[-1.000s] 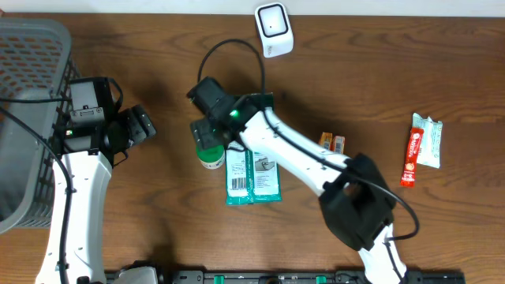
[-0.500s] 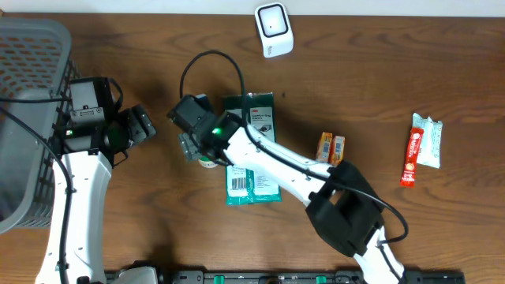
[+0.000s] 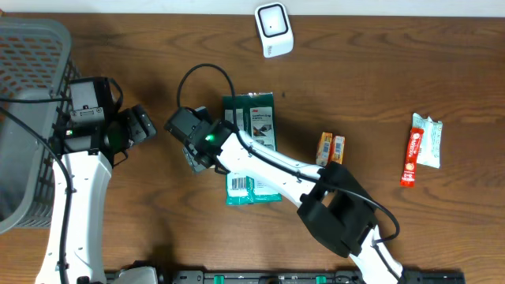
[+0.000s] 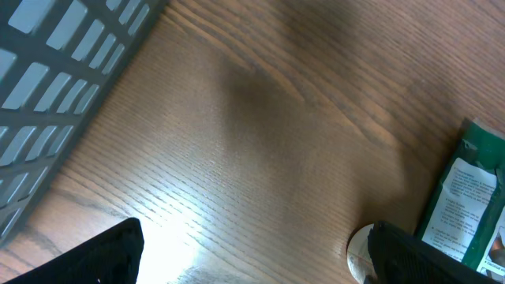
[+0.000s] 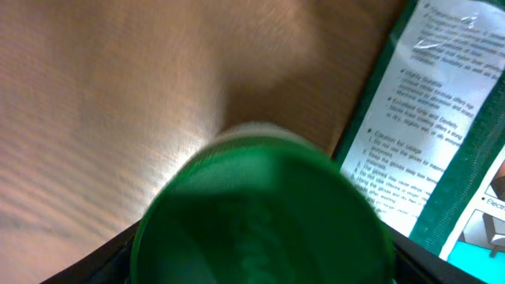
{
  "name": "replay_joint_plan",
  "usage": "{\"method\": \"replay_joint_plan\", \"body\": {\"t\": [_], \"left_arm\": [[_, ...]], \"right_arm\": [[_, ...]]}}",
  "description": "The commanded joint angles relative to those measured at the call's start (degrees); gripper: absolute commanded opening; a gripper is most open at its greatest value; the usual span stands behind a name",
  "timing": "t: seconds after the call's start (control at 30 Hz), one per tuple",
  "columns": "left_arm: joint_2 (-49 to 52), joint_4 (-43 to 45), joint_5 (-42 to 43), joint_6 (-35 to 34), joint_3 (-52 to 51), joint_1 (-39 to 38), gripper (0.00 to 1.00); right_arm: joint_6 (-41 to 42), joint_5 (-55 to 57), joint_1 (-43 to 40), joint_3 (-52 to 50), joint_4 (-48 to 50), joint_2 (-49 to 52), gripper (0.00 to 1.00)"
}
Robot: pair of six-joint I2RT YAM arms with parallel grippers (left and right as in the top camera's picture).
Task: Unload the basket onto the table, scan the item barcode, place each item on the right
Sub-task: 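Close the right gripper around the green-lidded jar and secure it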
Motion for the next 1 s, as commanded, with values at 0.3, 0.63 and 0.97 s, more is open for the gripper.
{"method": "replay_joint_plan", "body": {"t": [0.3, 0.63, 0.97], "left_arm": [[0.0, 0.0, -0.5, -0.28, 0.66, 0.15, 0.92], [0.0, 0.02, -0.5, -0.28, 0.63, 0.15, 0.92], [0.0, 0.0, -0.5, -0.28, 0.63, 0.15, 0.92]], "right_arm": [[-23.78, -0.04, 0.5, 1.03, -2.08, 0.24, 0.59], [-23.02, 0.7, 0.26, 7.15, -5.35, 0.2, 0.86], [-3.89, -7.17, -2.14, 16.11, -12.66, 0.31, 0.97]]}}
